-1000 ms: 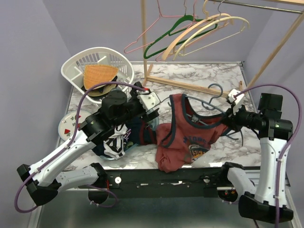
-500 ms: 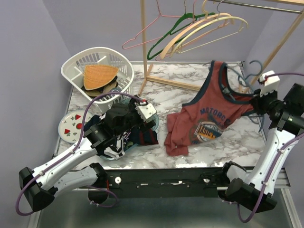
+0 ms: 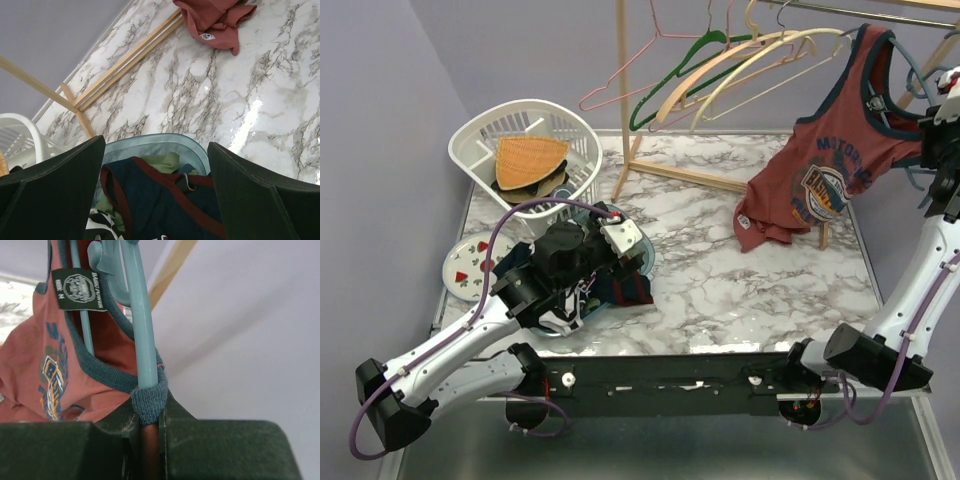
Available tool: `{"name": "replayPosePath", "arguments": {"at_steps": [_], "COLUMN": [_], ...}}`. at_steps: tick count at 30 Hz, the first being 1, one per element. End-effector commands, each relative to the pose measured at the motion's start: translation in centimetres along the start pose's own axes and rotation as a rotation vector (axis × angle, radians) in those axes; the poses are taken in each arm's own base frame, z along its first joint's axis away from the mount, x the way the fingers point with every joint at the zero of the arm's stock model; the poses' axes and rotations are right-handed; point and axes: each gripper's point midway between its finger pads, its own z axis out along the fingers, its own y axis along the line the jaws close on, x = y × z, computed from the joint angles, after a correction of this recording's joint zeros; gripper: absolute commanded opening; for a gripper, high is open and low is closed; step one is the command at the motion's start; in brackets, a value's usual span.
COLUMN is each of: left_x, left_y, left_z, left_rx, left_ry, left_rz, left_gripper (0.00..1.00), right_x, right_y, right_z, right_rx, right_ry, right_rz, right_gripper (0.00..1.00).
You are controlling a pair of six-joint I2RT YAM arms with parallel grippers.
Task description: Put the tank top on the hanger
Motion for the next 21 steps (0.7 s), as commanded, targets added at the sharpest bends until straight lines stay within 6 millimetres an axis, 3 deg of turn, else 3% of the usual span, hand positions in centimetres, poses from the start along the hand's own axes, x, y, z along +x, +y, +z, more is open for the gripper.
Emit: {"name": "replayPosePath", "arguments": {"at_steps": [1,5,9,21], "left_x": [-1.0,-0.8,-0.6,-0.8], "left_y": [-0.4,-0.5,-0.6,-0.9], "left_z": [0.1,0.2,0.3,0.2], "left_rx": [0.027,0.031,0.033,0.048], "left_ry": [-0.047,-0.044,-0.04,-0.048], "left_rz": [-0.02,-0.025,-0.027,-0.03], "left_gripper": [0.98,0.98,0.98,0.98], "right_x": [-4.9,-6.2,-6.3,-3.1], "right_y": [-4.7,-5.6,-4.8,-3.1], "right_z": [0.2,2.1,4.1,8.3], "right_rx": [0.162,0.182,0.159,0.075], "right_ry": [-0.111,-0.125,-0.112,-0.045], "right_rz": [0.022,0.025,0.028,0.072], "right_gripper": [0.0,0.0,0.0,0.01]}}
